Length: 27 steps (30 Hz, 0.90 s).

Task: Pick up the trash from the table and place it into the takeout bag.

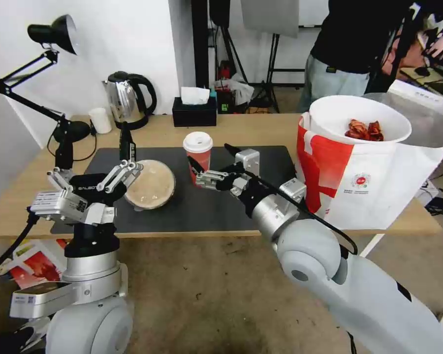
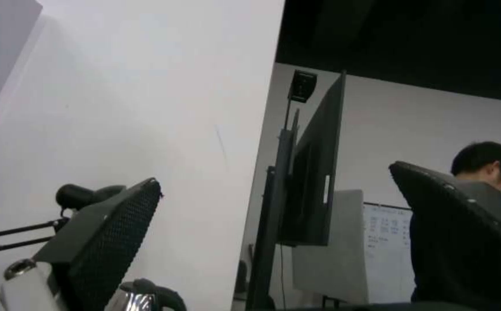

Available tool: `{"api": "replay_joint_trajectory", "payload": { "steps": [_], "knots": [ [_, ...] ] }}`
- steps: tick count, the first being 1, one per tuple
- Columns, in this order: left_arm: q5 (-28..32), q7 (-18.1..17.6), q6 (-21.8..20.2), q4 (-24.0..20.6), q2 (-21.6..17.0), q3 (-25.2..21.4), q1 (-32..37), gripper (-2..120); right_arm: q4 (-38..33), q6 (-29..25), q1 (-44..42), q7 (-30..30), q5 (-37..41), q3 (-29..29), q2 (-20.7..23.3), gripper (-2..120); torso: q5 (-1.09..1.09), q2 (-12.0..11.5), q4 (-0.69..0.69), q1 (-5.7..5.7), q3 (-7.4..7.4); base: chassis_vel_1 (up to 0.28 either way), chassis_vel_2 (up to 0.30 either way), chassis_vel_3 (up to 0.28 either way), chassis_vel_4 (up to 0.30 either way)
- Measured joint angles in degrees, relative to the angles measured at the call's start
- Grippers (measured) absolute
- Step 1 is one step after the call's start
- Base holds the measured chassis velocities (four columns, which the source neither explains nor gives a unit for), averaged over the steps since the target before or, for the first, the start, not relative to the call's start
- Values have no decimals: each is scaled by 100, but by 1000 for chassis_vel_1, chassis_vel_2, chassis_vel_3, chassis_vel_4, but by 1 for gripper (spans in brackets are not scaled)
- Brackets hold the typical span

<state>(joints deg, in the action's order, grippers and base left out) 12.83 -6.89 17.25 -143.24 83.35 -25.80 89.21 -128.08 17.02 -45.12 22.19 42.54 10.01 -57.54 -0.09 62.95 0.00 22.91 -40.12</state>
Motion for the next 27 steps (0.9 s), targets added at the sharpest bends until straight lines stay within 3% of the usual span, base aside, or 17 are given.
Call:
{"api": "replay_joint_trajectory", "payload": {
  "steps": [10, 27],
  "knots": [
    [-1, 0, 2, 0, -3, 17, -2, 100, 108, 229, -45, 222, -12, -11, -144, 100, 0, 0, 0, 0, 0, 0, 0, 0, 0],
    [1, 1, 3, 0, -16, -4, 43, 100, 477, 713, 500, 604, 853, 91, -66, 100, 0, 0, 0, 0, 0, 0, 0, 0, 0]
  ]
}}
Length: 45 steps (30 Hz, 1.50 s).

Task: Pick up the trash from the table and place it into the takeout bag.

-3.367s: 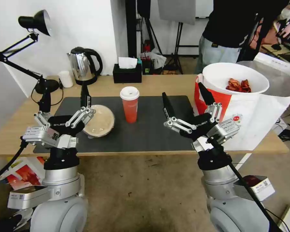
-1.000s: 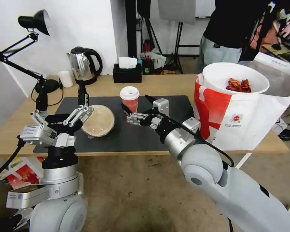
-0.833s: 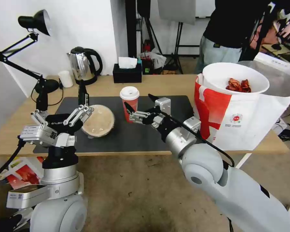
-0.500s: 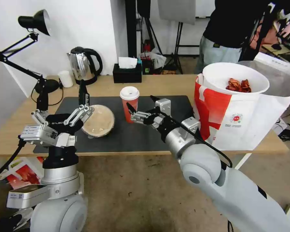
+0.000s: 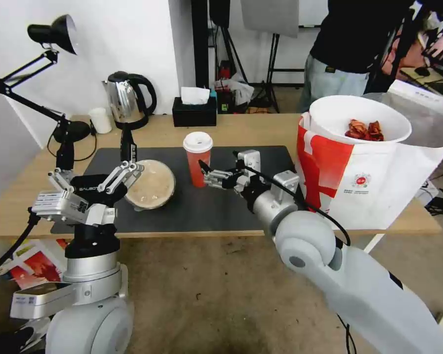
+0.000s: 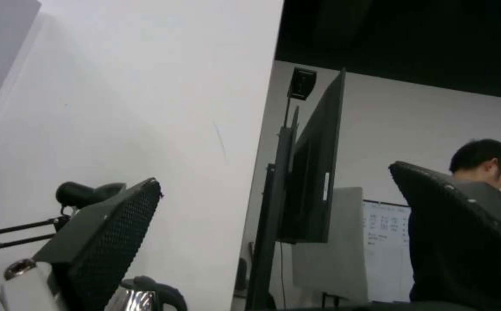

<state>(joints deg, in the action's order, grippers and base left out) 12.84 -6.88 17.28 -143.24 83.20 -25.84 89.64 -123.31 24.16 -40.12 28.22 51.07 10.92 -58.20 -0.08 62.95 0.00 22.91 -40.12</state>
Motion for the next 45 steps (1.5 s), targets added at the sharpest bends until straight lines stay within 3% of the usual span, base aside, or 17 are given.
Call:
{"api": "replay_joint_trajectory", "payload": {
  "steps": [45],
  "knots": [
    [33, -9, 20, 0, -4, -8, 52, 100, 1425, 84, 975, 20, 193, 658, -579, 100, -1, 0, 0, 0, 0, 0, 0, 0, 0]
  ]
}}
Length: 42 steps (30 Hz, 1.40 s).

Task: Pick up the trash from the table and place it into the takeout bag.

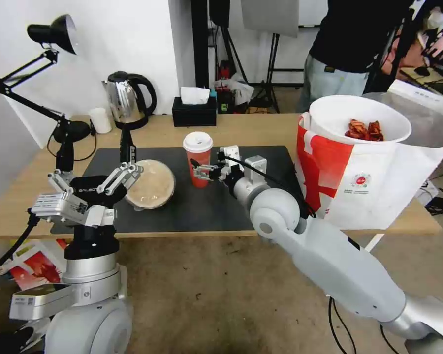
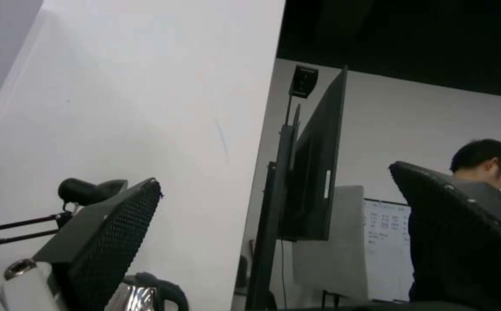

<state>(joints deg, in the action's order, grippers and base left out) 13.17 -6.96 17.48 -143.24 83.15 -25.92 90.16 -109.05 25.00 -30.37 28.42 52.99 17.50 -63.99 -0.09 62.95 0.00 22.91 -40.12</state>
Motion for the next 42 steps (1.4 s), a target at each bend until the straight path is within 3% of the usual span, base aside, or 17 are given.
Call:
{"api": "replay_joint_trajectory", "payload": {
  "steps": [24, 27, 33, 42],
  "knots": [
    [3, 1, 26, 0, -20, -17, -8, 100, 899, -62, 399, -96, -7, 271, -483, 100, 0, 0, 0, 0, 0, 0, 0, 0, 0],
    [7, 1, 27, 0, -20, -12, -19, 100, 923, -73, 421, -115, -7, 293, -495, 94, 0, 0, 0, 0, 0, 0, 0, 0, 0],
    [17, 1, 29, 0, -46, -6, -43, 100, 885, -91, 392, -117, -8, 318, -496, 68, 1, 0, 0, 0, 0, 0, 0, 0, 0],
    [24, 0, 28, 0, -72, -4, -48, 100, 776, -91, 363, -96, -2, 321, -453, 46, 0, 0, 0, 0, 0, 0, 0, 0, 0]
  ]
}}
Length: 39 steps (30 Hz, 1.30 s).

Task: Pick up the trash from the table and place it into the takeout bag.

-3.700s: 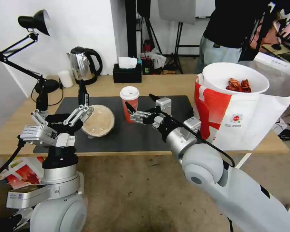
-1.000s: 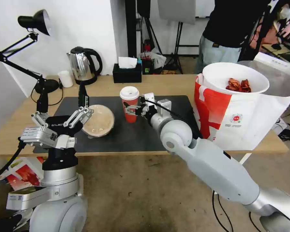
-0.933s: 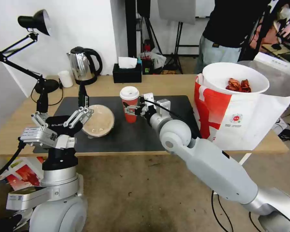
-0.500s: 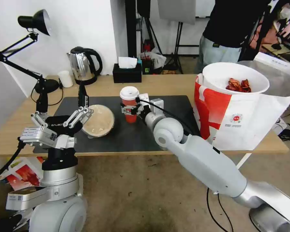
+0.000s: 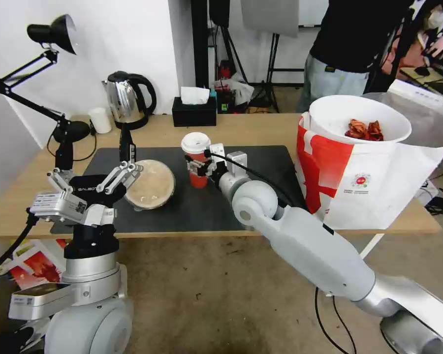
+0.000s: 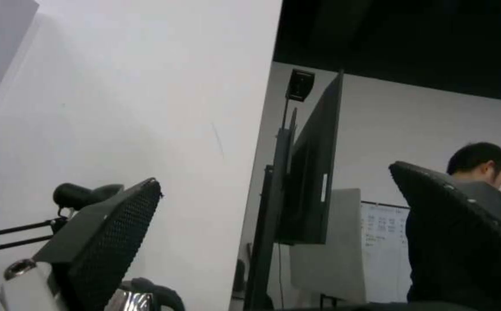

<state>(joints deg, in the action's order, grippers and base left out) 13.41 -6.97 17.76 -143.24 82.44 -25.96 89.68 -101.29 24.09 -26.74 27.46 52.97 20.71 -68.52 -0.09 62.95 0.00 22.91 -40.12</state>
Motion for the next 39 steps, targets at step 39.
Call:
{"api": "replay_joint_trajectory", "payload": {
  "steps": [39],
  "knots": [
    [20, -9, -16, 0, 14, 65, -87, 100, -612, 54, 1746, 317, 1317, -316, 739, 6, 1, 0, 0, 0, 1, 0, 0, 0, 0]
  ]
}}
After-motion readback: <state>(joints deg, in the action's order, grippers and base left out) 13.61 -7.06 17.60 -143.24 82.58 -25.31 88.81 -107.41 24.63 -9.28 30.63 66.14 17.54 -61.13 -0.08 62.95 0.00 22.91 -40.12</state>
